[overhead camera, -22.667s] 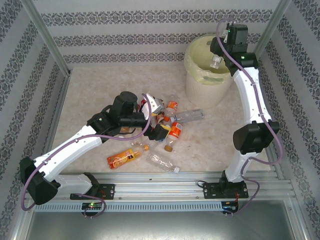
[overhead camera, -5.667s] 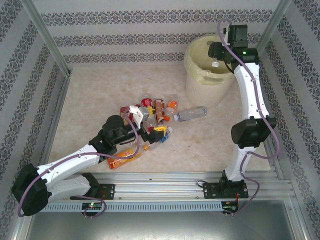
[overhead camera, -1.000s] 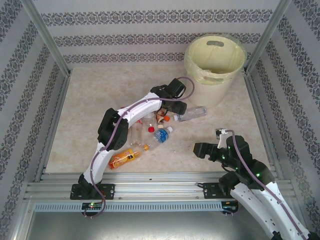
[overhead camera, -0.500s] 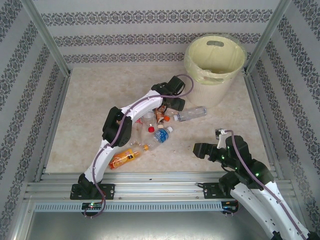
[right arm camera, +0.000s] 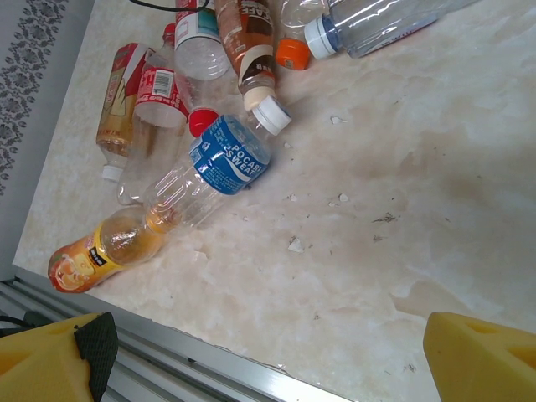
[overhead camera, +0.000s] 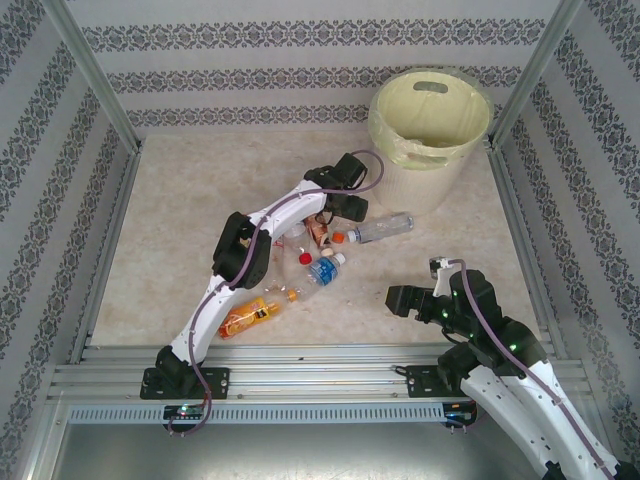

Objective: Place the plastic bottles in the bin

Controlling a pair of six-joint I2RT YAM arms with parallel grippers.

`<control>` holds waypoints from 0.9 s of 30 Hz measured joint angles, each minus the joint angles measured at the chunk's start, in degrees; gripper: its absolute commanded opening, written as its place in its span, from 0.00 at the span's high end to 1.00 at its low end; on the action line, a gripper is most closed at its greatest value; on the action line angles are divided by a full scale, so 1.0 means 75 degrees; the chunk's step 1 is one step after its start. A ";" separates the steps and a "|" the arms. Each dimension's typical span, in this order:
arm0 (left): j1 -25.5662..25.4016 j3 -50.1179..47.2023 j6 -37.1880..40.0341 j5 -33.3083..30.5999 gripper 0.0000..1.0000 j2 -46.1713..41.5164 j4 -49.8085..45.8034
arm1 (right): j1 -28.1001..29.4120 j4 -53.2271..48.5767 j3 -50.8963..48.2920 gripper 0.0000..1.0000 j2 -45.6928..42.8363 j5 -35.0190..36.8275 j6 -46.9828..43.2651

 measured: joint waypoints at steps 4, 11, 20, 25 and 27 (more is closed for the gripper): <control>0.0020 0.0003 -0.0026 0.0050 0.35 0.0006 -0.0006 | 0.0009 0.0000 0.0000 0.06 0.0015 0.0026 0.0000; 0.0099 0.0006 -0.0096 0.0341 0.47 0.0003 0.0015 | 0.0050 0.0003 -0.0015 0.06 0.0015 0.0055 0.0003; 0.0306 -0.0831 -0.0356 0.0839 0.49 -0.0901 0.0667 | 0.0050 0.0128 -0.0140 0.06 0.0015 0.0026 0.0003; 0.0460 -0.2154 -0.0743 0.1352 0.49 -0.2390 0.1504 | 0.0050 0.0423 -0.0163 0.07 0.0015 -0.0210 0.0006; 0.0522 -0.2891 -0.1020 0.1638 0.49 -0.3110 0.1985 | 0.0050 0.0667 -0.0163 0.07 0.0015 -0.0396 0.0006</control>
